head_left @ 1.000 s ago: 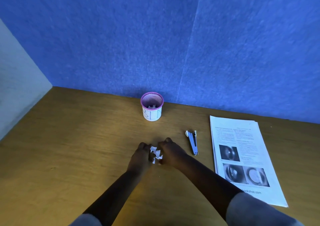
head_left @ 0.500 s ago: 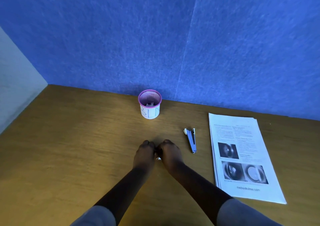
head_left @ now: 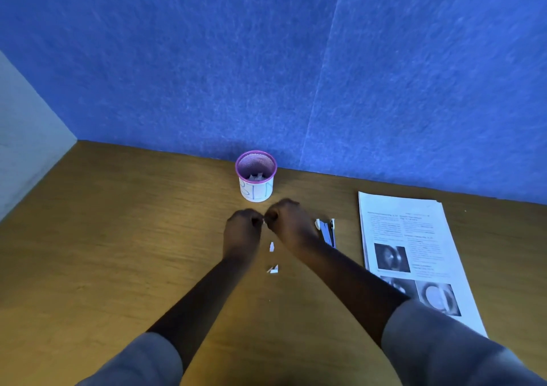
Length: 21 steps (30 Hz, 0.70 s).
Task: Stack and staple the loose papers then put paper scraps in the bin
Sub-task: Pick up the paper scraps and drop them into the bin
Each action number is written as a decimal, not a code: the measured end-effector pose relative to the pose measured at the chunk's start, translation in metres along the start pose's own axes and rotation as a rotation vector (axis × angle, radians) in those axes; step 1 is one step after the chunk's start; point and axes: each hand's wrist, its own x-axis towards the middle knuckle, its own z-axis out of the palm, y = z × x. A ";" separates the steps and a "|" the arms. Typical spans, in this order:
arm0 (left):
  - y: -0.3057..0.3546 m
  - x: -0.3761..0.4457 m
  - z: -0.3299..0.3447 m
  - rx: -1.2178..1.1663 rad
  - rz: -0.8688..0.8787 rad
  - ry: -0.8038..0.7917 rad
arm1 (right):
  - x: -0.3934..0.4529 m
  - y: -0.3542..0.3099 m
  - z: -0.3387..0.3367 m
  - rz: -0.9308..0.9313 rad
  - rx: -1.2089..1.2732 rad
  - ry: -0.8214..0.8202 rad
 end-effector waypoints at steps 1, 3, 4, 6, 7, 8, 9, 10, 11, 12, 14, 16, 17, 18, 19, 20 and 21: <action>0.006 0.005 -0.003 -0.037 0.020 0.053 | 0.009 -0.004 -0.008 -0.020 -0.030 0.041; 0.023 0.021 -0.015 -0.103 0.058 0.150 | 0.029 -0.013 -0.022 -0.056 -0.059 0.116; 0.030 0.030 -0.020 -0.157 0.062 0.180 | 0.039 -0.017 -0.029 -0.068 -0.055 0.141; 0.041 0.047 -0.028 -0.237 0.062 0.202 | 0.056 -0.025 -0.041 -0.069 -0.014 0.185; 0.045 0.054 -0.030 -0.260 0.054 0.195 | 0.064 -0.028 -0.045 -0.052 0.006 0.198; 0.046 0.063 -0.031 -0.278 0.045 0.180 | 0.072 -0.029 -0.049 -0.033 0.026 0.203; 0.046 0.070 -0.032 -0.288 0.033 0.158 | 0.079 -0.029 -0.051 -0.009 0.048 0.193; 0.044 0.076 -0.032 -0.283 0.026 0.135 | 0.084 -0.029 -0.051 0.009 0.071 0.169; 0.041 0.081 -0.032 -0.261 0.018 0.111 | 0.088 -0.027 -0.050 0.014 0.094 0.136; 0.038 0.083 -0.031 -0.230 0.021 0.093 | 0.091 -0.024 -0.047 0.005 0.119 0.110; 0.030 0.081 -0.030 -0.145 0.046 0.080 | 0.092 -0.015 -0.043 0.004 0.186 0.101; 0.021 0.072 -0.029 -0.108 0.102 0.122 | 0.084 -0.008 -0.041 0.035 0.258 0.160; 0.015 0.066 -0.027 -0.122 0.125 0.158 | 0.079 -0.005 -0.041 0.055 0.279 0.206; 0.008 0.059 -0.023 -0.139 0.151 0.194 | 0.074 -0.001 -0.038 0.080 0.279 0.251; 0.002 0.049 -0.017 -0.142 0.182 0.221 | 0.070 0.005 -0.035 0.111 0.255 0.277; -0.005 0.038 -0.009 -0.138 0.216 0.234 | 0.068 0.012 -0.031 0.138 0.204 0.273; -0.012 0.026 0.000 -0.131 0.242 0.225 | 0.066 0.019 -0.026 0.158 0.132 0.219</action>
